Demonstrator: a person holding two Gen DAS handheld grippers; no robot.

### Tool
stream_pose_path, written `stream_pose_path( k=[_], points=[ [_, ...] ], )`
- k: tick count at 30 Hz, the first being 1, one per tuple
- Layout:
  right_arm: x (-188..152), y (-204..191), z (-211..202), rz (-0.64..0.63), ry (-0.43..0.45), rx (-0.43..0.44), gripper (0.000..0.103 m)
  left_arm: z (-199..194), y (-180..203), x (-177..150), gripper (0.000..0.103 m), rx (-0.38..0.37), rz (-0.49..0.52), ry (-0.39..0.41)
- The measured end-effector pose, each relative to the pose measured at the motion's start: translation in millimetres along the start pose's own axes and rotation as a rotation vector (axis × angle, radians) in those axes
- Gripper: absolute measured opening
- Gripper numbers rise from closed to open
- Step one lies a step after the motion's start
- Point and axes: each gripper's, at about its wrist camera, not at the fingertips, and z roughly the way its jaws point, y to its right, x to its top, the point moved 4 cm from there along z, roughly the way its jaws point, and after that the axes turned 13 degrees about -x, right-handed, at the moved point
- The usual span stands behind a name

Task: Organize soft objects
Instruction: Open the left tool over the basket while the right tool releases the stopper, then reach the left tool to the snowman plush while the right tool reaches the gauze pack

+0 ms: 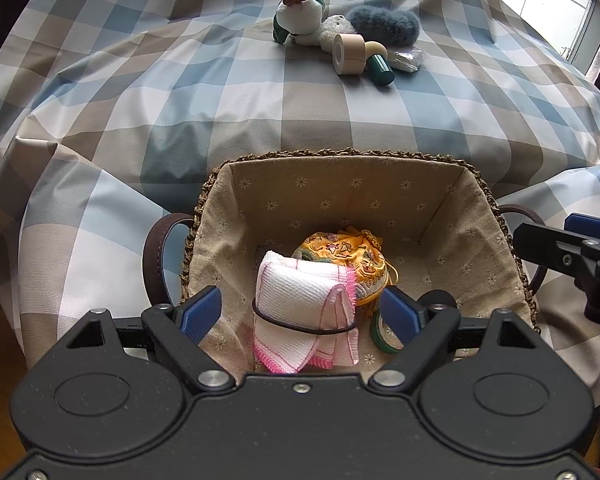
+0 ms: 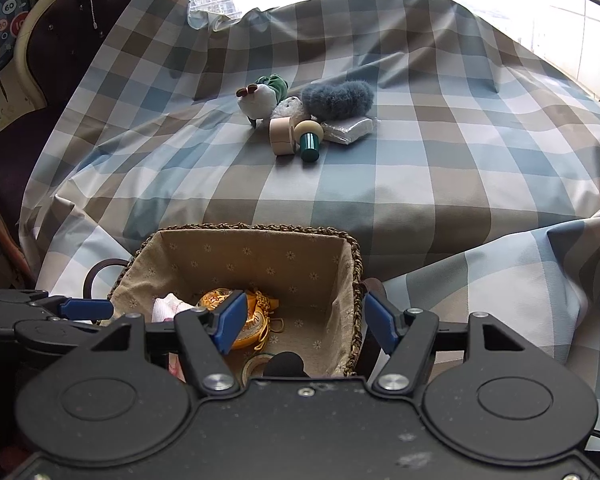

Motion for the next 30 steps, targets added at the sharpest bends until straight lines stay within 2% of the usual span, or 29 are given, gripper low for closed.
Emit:
stream_pose_path(
  k=[7, 14, 23, 30],
  points=[
    [3, 0, 10, -0.01, -0.008, -0.011, 0.065, 1, -5, 8, 0.083, 0.011, 0.019, 0.011],
    [24, 3, 26, -0.046, 0.039, -0.069, 0.067, -2, -18, 41, 0.083, 0.056, 0.073, 0.071],
    [82, 13, 56, -0.046, 0.142, -0.125, 0.069, 9, -28, 100, 0.086, 0.123, 0.154, 0.169],
    [120, 18, 86, -0.011, 0.192, -0.137, 0.07, 30, -30, 141, 0.088, 0.128, 0.179, 0.229]
  ],
)
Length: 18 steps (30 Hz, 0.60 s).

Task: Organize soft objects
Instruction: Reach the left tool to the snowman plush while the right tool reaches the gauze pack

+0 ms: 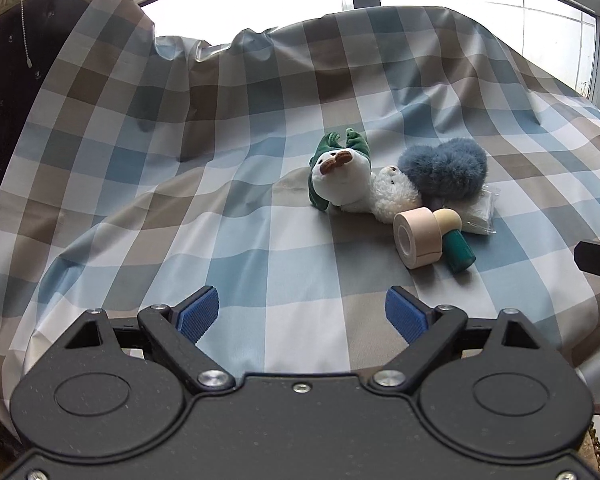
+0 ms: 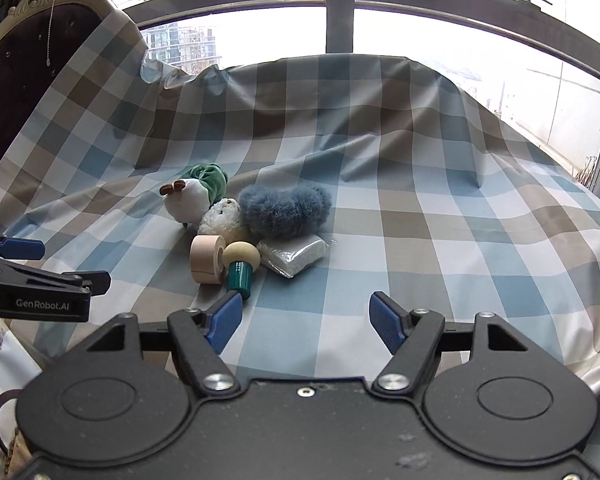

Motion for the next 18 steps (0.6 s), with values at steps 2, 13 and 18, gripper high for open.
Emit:
stream_pose_path(
  k=[2, 13, 18],
  points=[
    [5, 1, 14, 0.014, -0.003, -0.006, 0.071, 11, 0, 6, 0.088, 0.007, 0.012, 0.007],
    [8, -16, 96, -0.069, -0.079, -0.058, 0.071, 72, -11, 24, 0.088, 0.028, 0.046, 0.012],
    [11, -25, 128, -0.072, -0.124, -0.044, 0.071, 95, -17, 27, 0.088, 0.013, 0.045, -0.001]
  ],
)
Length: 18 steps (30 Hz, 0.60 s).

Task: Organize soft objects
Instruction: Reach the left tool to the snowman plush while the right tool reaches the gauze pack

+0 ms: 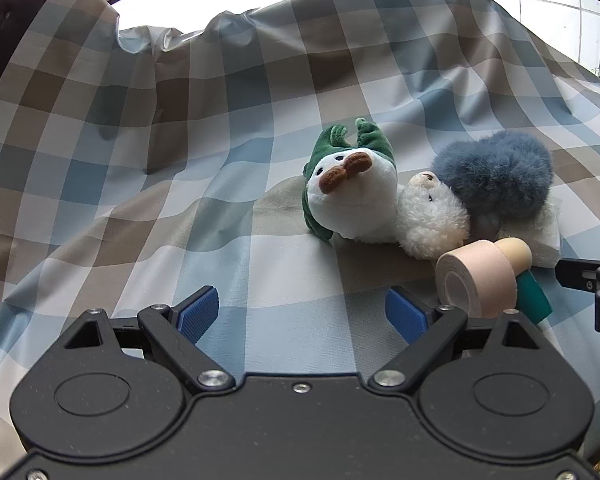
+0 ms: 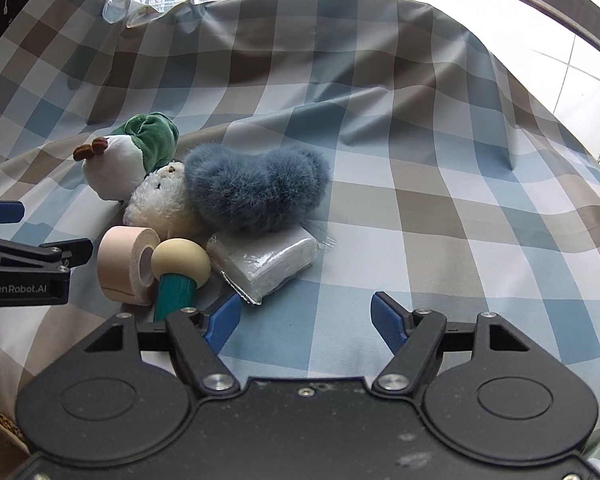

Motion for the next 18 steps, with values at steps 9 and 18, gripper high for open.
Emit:
stream_pose_path(
  k=[9, 18],
  points=[
    [19, -7, 42, 0.05, -0.018, -0.012, 0.075, 31, -4, 10, 0.088, -0.024, 0.002, 0.0],
    [36, 5, 73, 0.158, 0.027, -0.01, 0.079, 55, -12, 22, 0.097, -0.011, -0.016, 0.033]
  ],
)
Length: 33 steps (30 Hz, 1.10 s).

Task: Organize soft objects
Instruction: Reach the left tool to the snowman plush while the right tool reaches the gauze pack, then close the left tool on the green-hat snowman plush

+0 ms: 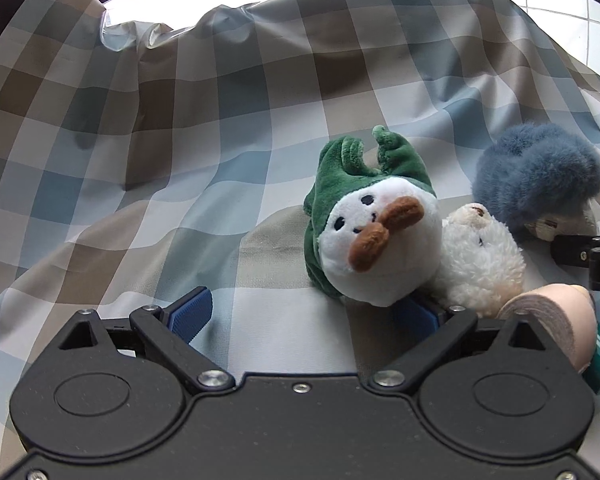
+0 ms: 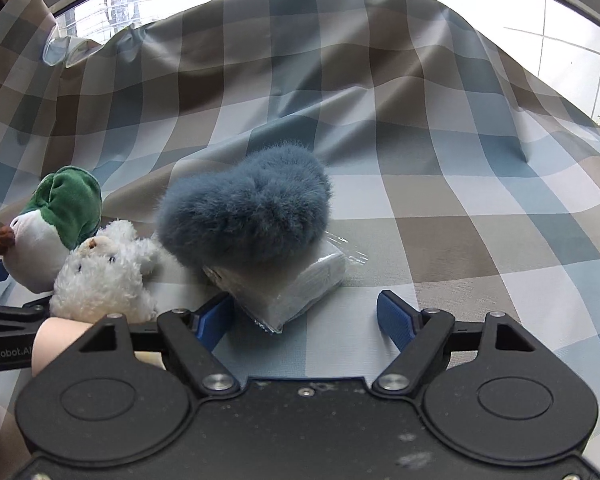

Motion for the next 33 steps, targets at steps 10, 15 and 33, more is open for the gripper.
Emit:
stream_pose_path(
  k=[10, 15, 33],
  points=[
    [-2, -5, 5, -0.02, 0.033, -0.007, 0.092, 27, -1, 21, 0.096, 0.044, 0.012, 0.009],
    [-3, -6, 5, -0.024, 0.035, -0.001, 0.095, 10, 2, 8, 0.096, -0.002, 0.036, 0.012],
    [-4, -4, 5, -0.007, 0.039, 0.033, 0.101, -9, 24, 54, 0.097, -0.021, 0.022, 0.129]
  ],
)
